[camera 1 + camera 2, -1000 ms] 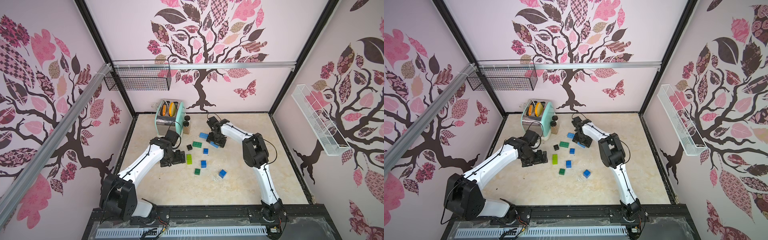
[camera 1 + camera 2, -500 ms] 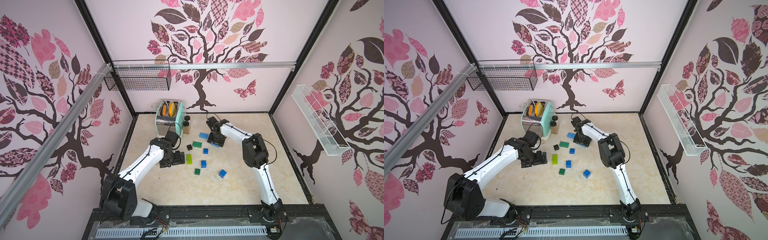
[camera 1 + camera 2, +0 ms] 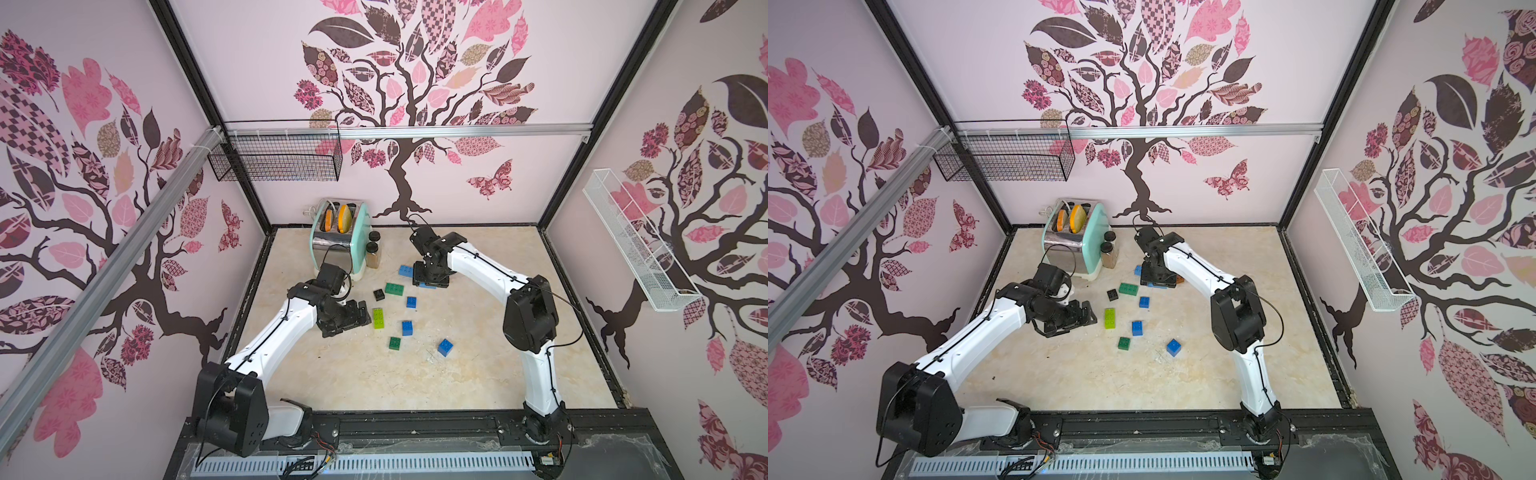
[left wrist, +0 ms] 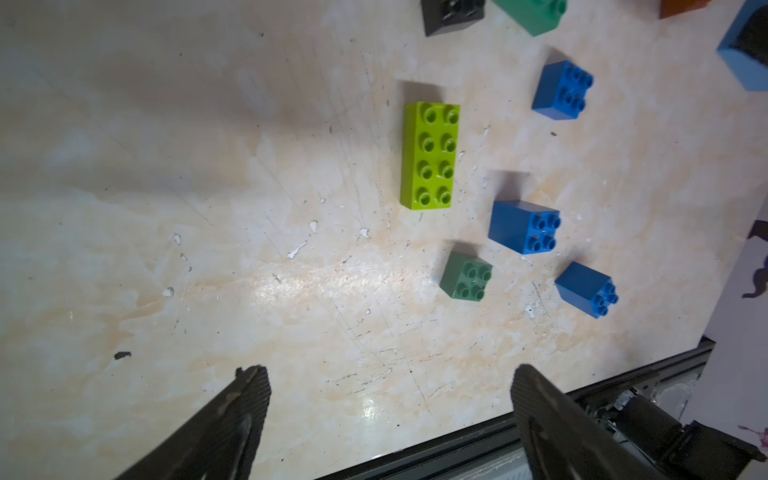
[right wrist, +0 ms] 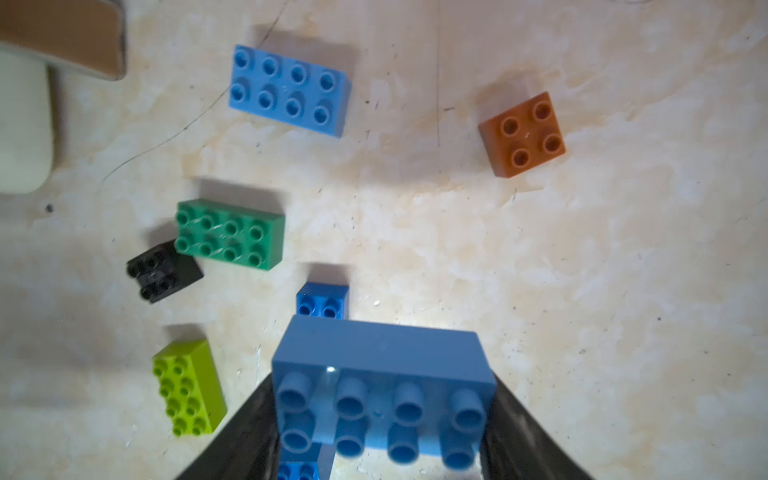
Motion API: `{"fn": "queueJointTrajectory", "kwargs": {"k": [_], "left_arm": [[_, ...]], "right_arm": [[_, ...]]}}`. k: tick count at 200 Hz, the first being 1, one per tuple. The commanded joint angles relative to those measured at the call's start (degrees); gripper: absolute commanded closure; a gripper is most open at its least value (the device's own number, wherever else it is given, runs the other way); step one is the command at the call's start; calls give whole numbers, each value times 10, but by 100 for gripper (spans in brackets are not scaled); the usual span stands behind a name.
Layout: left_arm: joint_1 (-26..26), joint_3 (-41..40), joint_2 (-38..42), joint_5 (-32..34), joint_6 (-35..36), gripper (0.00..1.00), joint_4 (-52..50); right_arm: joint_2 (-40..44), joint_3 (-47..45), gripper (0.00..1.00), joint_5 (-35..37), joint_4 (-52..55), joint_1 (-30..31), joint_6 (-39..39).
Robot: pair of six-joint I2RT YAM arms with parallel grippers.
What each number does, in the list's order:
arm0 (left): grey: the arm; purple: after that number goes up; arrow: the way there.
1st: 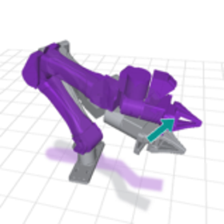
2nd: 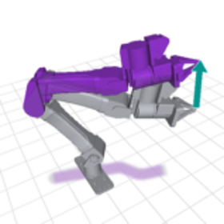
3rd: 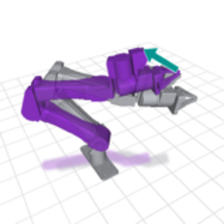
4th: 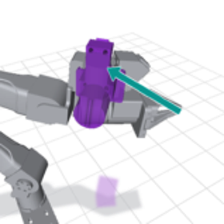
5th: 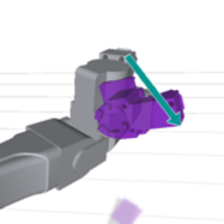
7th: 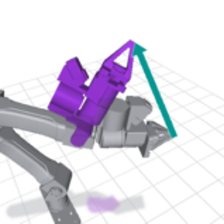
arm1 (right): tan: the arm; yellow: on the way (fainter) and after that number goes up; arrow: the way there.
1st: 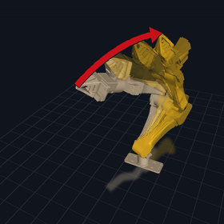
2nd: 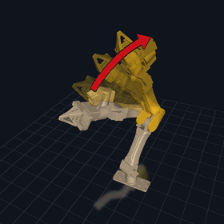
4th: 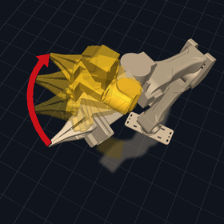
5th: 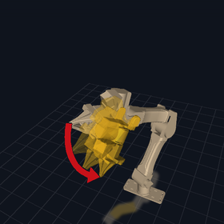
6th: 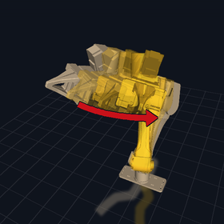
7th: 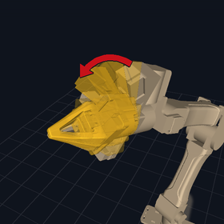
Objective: Assemble the letter f with lego
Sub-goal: Pick up the lego brick from the center of the board, then assemble the lego brick with the lego brick.
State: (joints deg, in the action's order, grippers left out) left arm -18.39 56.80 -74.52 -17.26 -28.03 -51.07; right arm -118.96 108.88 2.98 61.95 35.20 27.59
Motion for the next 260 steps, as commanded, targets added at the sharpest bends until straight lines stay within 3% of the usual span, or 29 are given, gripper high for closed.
{"fn": "queueJointTrajectory", "kwargs": {"k": [1,31,79,122,169,260], "left_arm": [[2,-30,48,-59,-6,5,67],[2,-36,74,-76,-12,5,31],[2,-120,148,-99,-40,6,84],[-2,-114,147,-80,-44,8,68],[-2,-127,143,-34,-62,7,68],[-2,-130,130,-42,-57,7,80]], "right_arm": [[30,-15,42,-22,16,20,-30],[61,-41,42,-56,18,40,-27],[91,-105,42,-64,-4,75,-3],[110,-163,42,-41,-42,128,37],[105,-173,42,-32,-52,135,62],[65,-176,41,-31,-73,141,71]]}}
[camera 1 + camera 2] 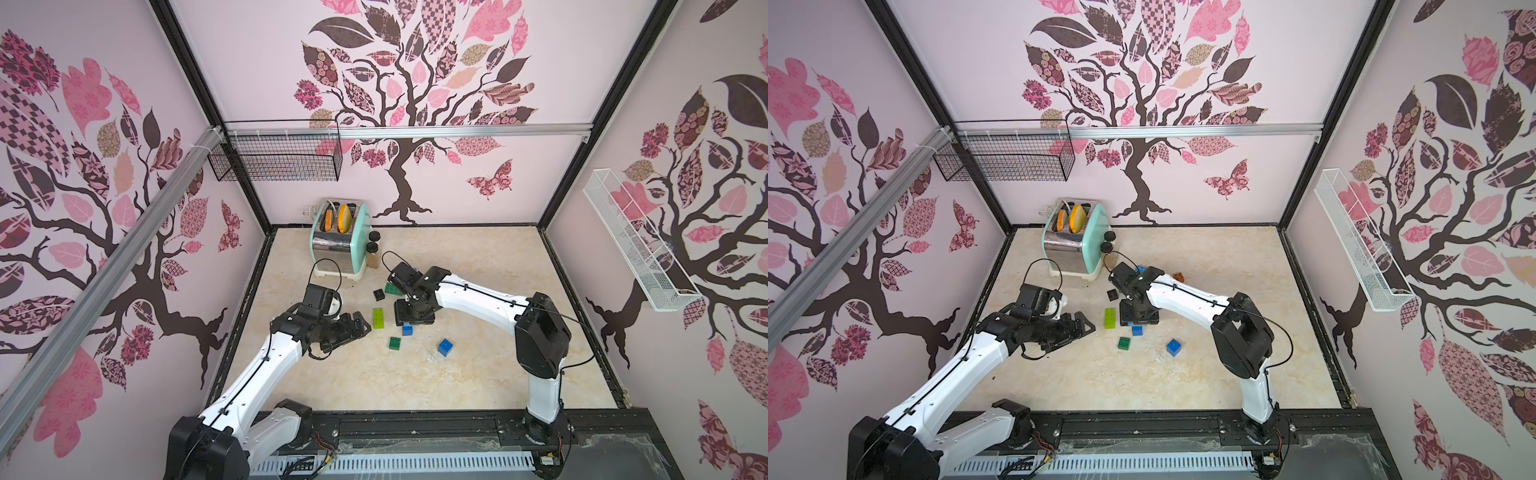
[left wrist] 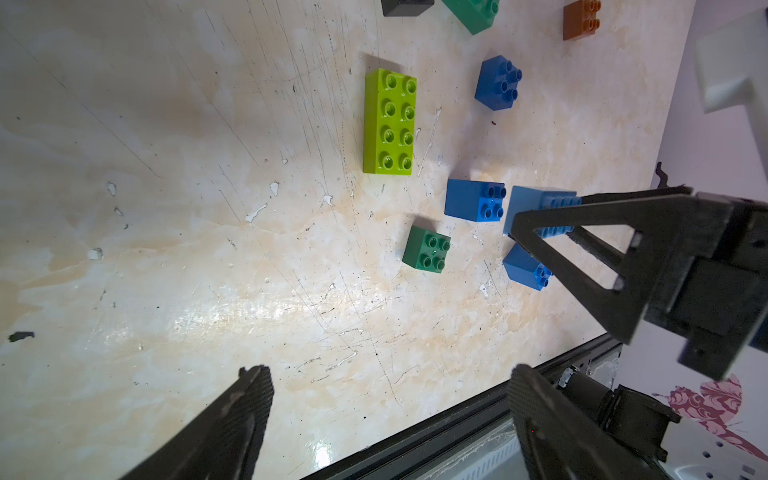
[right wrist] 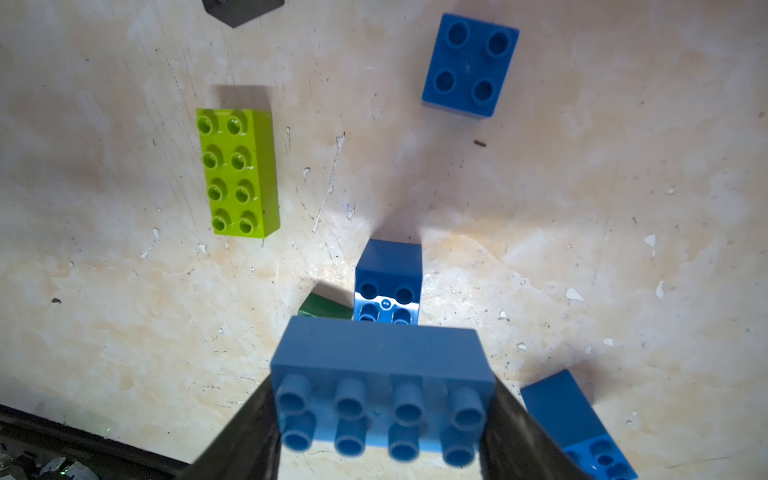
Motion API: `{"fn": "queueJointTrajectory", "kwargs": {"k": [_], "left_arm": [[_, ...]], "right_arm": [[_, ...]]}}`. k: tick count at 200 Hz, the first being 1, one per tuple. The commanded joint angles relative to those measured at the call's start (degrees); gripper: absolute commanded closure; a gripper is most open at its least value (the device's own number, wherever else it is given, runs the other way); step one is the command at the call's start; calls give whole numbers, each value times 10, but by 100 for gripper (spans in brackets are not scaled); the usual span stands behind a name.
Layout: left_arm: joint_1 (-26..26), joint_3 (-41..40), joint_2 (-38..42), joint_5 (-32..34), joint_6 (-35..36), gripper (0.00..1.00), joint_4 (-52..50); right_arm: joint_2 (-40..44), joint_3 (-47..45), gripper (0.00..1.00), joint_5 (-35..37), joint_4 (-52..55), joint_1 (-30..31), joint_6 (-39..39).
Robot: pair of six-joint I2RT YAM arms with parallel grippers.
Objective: Assemble the letter f with lego
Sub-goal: Assemble the lego brick with the lego brick.
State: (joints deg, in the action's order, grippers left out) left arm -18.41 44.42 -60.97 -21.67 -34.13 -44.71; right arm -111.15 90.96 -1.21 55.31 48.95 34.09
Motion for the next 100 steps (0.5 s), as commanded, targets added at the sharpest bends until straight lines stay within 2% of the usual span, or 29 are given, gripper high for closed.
{"fn": "queueJointTrajectory", "kwargs": {"k": [1,100], "left_arm": [[-1,-6,-6,2,3,7,16],[5,-12,-17,-6,5,7,28]], "right_arm": [[-13,4,41,11,-6,4,5],[-37,3,41,8,-8,4,0]]}}
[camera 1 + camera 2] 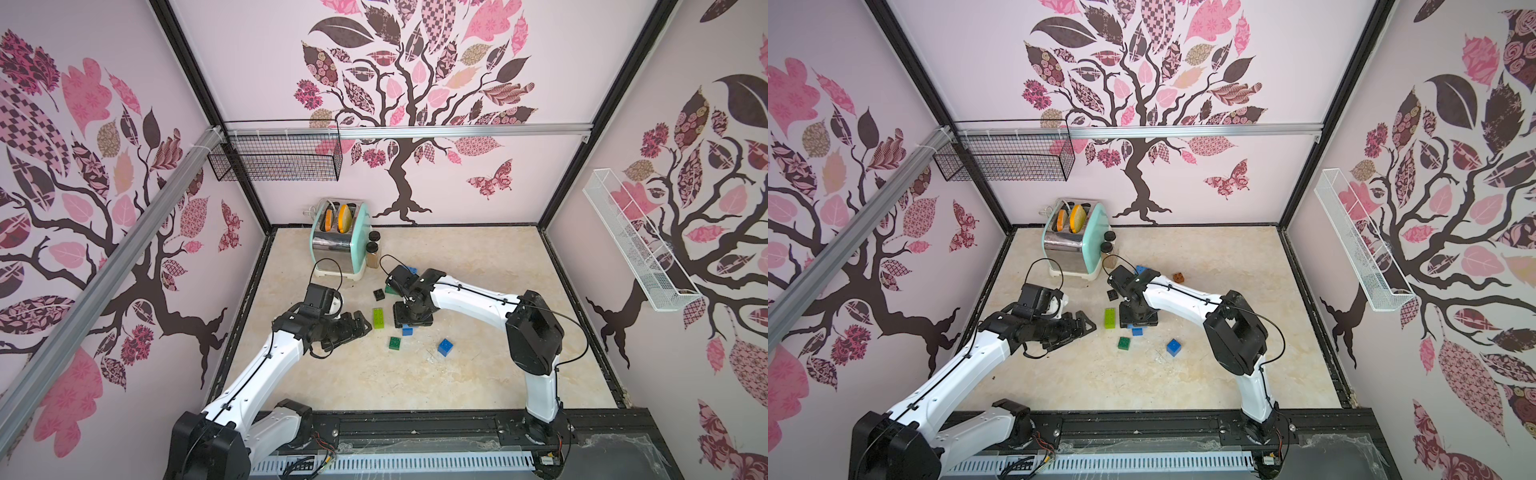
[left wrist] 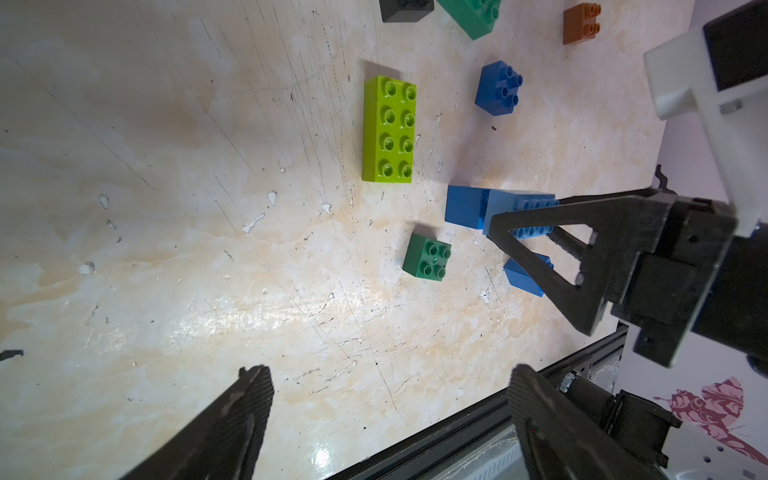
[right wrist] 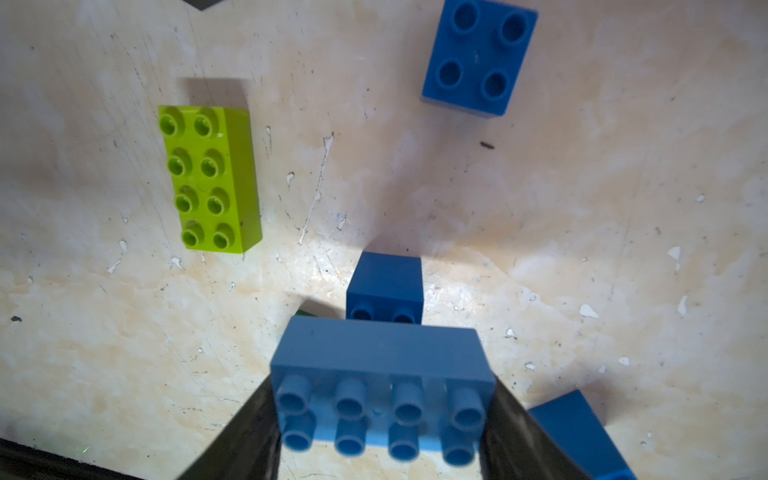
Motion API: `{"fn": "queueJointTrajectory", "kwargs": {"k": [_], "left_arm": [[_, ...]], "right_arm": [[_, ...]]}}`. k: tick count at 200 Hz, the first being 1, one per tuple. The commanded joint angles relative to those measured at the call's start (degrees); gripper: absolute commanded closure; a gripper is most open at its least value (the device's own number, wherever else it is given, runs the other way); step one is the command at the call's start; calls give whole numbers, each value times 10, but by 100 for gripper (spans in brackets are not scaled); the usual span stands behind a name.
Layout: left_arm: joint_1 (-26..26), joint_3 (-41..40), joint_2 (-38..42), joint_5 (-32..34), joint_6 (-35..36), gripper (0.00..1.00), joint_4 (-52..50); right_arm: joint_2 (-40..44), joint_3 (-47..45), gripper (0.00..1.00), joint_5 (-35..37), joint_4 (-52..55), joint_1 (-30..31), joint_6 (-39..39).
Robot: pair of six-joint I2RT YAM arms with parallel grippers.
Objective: Assemble the letter f with lego
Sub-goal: Assemble the lego brick with the lego brick.
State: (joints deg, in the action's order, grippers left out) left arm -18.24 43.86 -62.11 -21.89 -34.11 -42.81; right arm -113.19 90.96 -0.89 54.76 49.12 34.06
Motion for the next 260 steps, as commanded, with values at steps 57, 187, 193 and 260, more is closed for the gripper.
{"fn": "queueJointTrajectory", "kwargs": {"k": [57,187,193,260], "left_arm": [[3,-7,-4,-7,5,7,11],[4,-9,-6,-9,5,7,17],[4,-10,-6,-9,5,7,16],[4,-10,-2,-10,5,7,18]], "right_arm": [[-25,3,41,2,-5,3,-3],[-49,35,41,20,41,13,-17],[-52,37,41,20,44,14,-18],[-65,33,41,10,50,16,-16]]}}
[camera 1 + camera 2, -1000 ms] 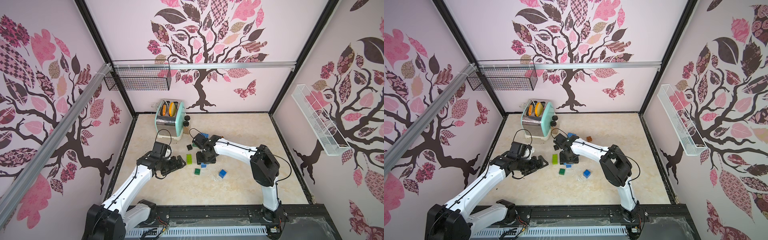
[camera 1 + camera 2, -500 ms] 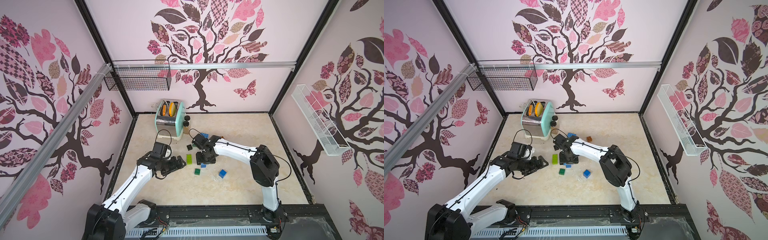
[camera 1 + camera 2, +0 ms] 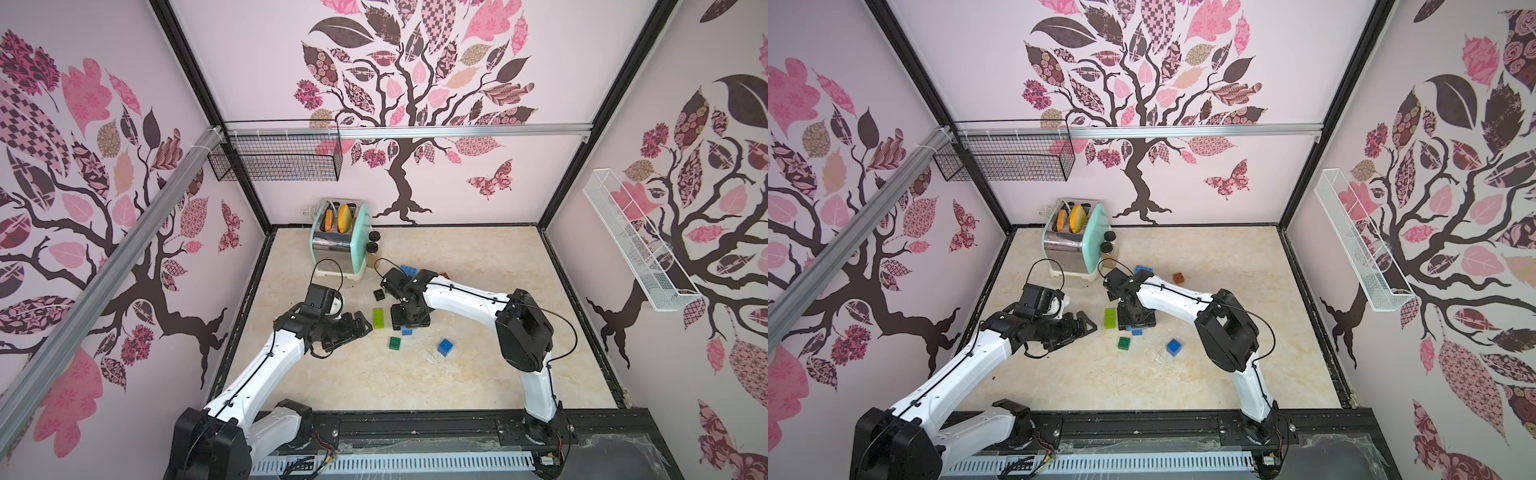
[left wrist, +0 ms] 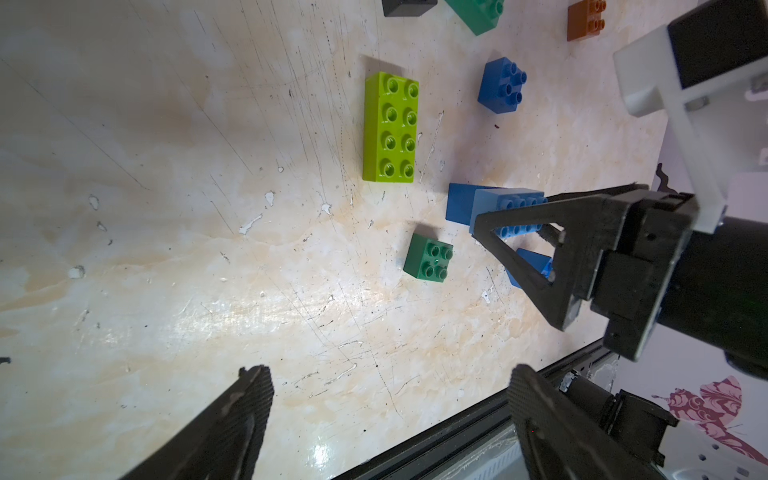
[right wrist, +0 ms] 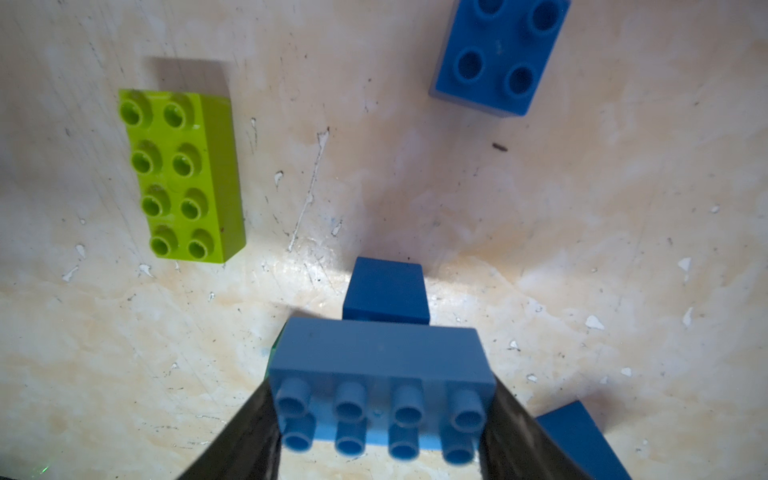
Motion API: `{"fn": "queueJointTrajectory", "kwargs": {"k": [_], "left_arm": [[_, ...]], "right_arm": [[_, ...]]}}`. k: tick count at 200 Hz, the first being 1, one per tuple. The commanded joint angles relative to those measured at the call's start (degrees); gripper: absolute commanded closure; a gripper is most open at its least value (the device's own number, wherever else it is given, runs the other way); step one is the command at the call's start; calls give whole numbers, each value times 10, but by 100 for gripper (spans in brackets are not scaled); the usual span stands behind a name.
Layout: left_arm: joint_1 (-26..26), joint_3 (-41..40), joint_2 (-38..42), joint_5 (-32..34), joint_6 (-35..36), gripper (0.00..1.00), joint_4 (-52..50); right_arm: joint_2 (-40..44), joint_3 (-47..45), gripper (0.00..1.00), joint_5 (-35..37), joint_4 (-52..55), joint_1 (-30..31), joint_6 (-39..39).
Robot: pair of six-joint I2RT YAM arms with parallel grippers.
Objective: Assemble the letter f with lego
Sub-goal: Assemble the lego brick with the lego brick.
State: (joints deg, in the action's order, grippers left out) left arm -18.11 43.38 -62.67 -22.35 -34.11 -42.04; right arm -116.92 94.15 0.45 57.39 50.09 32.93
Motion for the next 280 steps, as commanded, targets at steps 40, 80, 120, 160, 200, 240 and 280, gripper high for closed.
{"fn": "queueJointTrajectory", "kwargs": {"k": [40,80,120,160,200,240,280], "left_arm": [[2,-6,5,-6,5,7,11],[3,-6,8,-7,5,7,11],[3,-6,12,-7,5,7,12],[3,-7,12,-6,4,7,14],[3,-9,13,-6,3,7,14],[3,-8,10,-9,3,7,14],[3,-8,12,-12,4,7,15]], "right_arm": [[-36,-2,41,-21,23,6,-11],[-41,1,41,-29,33,6,-31],[-44,-1,41,-48,41,5,-40],[-48,-5,41,-61,42,-1,-25],[-56,9,41,-45,55,-2,-2],[-66,27,40,-35,67,-2,17],[-71,28,40,-34,77,-4,19]]}}
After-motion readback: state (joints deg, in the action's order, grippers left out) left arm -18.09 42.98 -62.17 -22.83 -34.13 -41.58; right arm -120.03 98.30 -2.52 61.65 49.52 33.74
